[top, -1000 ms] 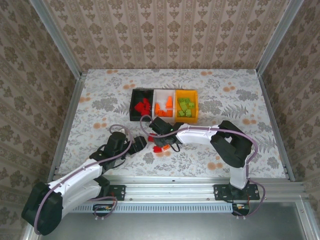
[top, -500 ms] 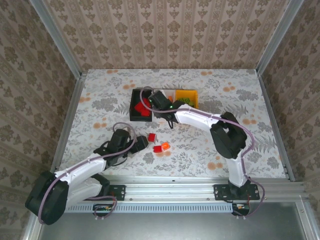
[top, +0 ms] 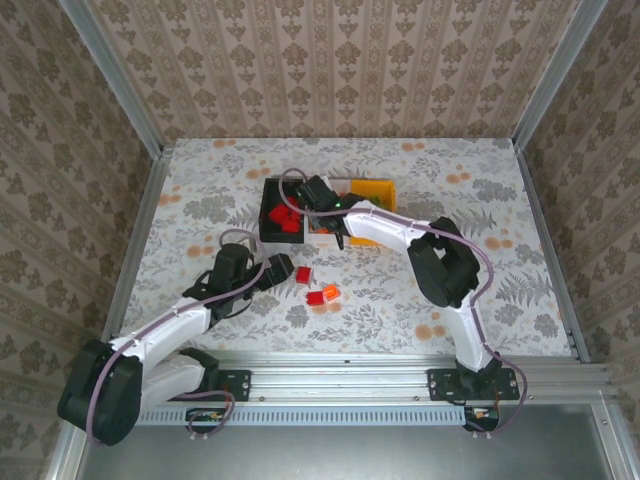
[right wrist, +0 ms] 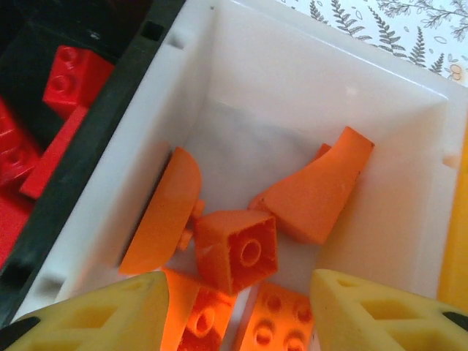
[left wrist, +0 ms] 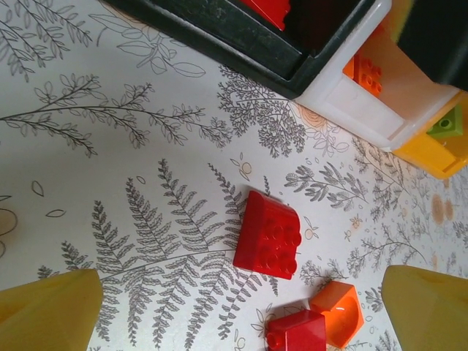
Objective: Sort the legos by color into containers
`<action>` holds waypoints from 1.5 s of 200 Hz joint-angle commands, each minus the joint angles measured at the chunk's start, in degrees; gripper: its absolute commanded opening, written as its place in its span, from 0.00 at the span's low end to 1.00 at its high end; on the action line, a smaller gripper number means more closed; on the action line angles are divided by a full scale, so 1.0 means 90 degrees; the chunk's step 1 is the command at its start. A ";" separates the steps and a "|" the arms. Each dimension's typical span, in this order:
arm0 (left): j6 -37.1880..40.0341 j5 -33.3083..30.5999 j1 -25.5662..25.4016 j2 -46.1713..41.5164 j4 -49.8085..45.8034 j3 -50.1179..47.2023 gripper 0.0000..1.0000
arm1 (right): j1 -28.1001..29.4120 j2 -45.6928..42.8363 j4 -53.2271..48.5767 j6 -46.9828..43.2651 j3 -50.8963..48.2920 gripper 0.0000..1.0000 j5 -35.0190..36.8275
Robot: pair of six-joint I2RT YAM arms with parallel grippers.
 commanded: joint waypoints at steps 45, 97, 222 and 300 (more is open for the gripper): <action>-0.0199 0.0149 -0.0347 -0.0217 0.0279 -0.0536 1.00 | 0.1239 -0.2818 0.0275 0.1062 -0.3508 0.58 -0.0580; -0.0474 -0.0299 -0.0724 -0.0770 0.0278 -0.0994 1.00 | 0.1583 -0.3150 0.0073 0.1564 -0.4548 0.59 -0.1297; -0.0390 -0.0569 -0.0768 -0.1538 -0.0324 -0.1067 1.00 | 0.1462 -0.2067 0.0630 0.1329 -0.4309 0.57 -0.1548; -0.0350 -0.0656 -0.0758 -0.1517 -0.0315 -0.1062 1.00 | 0.1243 -0.1643 0.0951 0.1312 -0.4034 0.58 -0.1521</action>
